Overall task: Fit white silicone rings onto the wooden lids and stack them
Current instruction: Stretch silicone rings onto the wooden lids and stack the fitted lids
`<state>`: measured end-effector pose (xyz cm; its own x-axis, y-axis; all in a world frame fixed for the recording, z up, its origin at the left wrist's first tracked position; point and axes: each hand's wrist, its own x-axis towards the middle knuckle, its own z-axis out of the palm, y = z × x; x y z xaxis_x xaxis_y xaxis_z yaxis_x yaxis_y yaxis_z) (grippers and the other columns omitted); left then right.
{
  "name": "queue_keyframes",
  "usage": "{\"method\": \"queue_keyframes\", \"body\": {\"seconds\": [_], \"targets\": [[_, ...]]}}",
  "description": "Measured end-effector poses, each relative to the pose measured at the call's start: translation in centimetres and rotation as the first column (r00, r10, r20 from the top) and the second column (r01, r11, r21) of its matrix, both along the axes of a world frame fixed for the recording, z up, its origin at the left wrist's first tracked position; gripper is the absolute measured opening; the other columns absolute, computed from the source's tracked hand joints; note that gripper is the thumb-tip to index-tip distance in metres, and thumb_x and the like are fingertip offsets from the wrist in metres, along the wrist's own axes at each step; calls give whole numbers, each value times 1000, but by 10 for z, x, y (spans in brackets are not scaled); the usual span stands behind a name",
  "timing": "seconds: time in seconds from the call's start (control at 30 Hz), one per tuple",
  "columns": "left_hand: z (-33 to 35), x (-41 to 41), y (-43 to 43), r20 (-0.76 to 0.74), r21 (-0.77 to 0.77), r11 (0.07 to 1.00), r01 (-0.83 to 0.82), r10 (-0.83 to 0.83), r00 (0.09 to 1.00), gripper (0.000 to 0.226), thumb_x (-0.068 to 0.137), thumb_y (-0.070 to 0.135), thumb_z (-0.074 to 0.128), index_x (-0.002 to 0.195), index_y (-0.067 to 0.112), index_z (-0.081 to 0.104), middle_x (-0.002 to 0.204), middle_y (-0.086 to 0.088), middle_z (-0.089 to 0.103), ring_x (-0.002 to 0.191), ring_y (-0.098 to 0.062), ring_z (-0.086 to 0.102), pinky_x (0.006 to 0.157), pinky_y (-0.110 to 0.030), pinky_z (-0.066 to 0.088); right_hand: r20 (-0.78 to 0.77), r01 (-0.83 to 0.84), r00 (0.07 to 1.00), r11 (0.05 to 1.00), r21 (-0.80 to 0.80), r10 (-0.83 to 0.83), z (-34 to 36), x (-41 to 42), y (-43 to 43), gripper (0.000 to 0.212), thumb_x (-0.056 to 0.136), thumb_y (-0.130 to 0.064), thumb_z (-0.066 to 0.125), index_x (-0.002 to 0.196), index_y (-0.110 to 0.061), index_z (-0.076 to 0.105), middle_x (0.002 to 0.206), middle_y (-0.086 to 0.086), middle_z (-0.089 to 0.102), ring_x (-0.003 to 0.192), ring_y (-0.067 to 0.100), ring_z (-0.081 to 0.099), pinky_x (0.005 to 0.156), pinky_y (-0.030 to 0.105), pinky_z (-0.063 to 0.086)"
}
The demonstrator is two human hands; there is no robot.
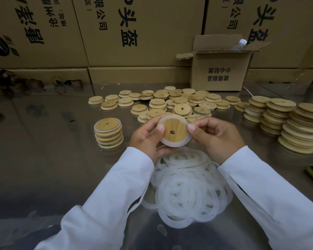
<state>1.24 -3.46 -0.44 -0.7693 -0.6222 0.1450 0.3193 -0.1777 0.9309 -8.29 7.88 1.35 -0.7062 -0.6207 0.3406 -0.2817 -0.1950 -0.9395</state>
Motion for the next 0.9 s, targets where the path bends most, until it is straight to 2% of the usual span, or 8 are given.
{"method": "queue_keyframes", "body": {"seconds": [0.13, 0.2, 0.37, 0.5, 0.6, 0.73, 0.8, 0.9], "targets": [[-2, -2, 2, 34, -56, 998, -4, 6, 999, 29, 94, 9, 44, 121, 9, 56, 112, -14, 63, 106, -34, 61, 72, -38, 58, 81, 55, 995, 998, -13, -53, -4, 0, -2, 14, 79, -5, 66, 68, -12, 65, 50, -9, 63, 46, 0, 54, 49, 10, 45], [-2, -4, 4, 37, -44, 999, -10, 12, 999, 31, 94, 10, 44, 124, 7, 54, 112, -15, 63, 106, -35, 61, 70, -37, 59, 102, 78, 992, 997, -22, -75, -6, 2, -2, 13, 79, -6, 67, 70, -14, 65, 57, -6, 65, 51, 1, 58, 54, 12, 48], [-2, -5, 6, -3, 40, 999, -19, 19, 1000, 21, 94, 8, 44, 108, 15, 58, 116, -16, 61, 107, -34, 60, 71, -38, 58, 65, 144, 987, 990, 11, -144, -14, 8, -7, 8, 80, -11, 67, 83, -17, 61, 78, 8, 64, 68, 14, 59, 69, 22, 52], [-2, -6, 6, -28, 95, 995, 10, -7, 1000, 24, 93, 8, 45, 115, 10, 54, 123, -17, 57, 107, -35, 59, 70, -38, 59, 65, 219, 974, 976, -2, -218, -16, 8, -9, 13, 81, -7, 65, 74, -17, 63, 76, 2, 65, 71, 15, 61, 66, 15, 51], [-3, -7, 6, -21, 125, 990, 58, -55, 998, 27, 91, 4, 46, 116, 10, 54, 115, -14, 60, 103, -32, 60, 71, -40, 58, 64, 264, 962, 964, 20, -265, -18, 4, -8, 15, 80, -7, 66, 71, -18, 64, 78, 2, 67, 78, 19, 64, 75, 27, 54], [-4, -8, 4, 33, 136, 988, 68, -73, 997, 24, 87, -4, 50, 102, 12, 60, 95, -9, 66, 90, -27, 64, 69, -38, 58, 59, 256, 964, 964, 70, -260, -20, 1, -7, 15, 79, -10, 68, 69, -21, 66, 73, -2, 68, 76, 18, 66, 78, 38, 56], [-7, -8, 2, 102, 74, 997, 22, -29, 994, 22, 85, -3, 54, 103, 7, 62, 91, -10, 67, 87, -26, 65, 72, -37, 58, 13, 231, 972, 969, 85, -233, -21, 2, -6, 18, 78, -11, 70, 66, -24, 66, 69, -5, 69, 73, 15, 67, 75, 34, 56], [-9, -6, 0, 199, -103, 994, -30, 50, 979, 16, 84, 5, 60, 99, 6, 67, 92, -17, 69, 94, -35, 65, 88, -46, 52, -93, 195, 978, 974, 112, -185, -20, 3, -4, 19, 76, -12, 72, 64, -26, 67, 68, -9, 69, 69, 6, 65, 67, 20, 53]]}}
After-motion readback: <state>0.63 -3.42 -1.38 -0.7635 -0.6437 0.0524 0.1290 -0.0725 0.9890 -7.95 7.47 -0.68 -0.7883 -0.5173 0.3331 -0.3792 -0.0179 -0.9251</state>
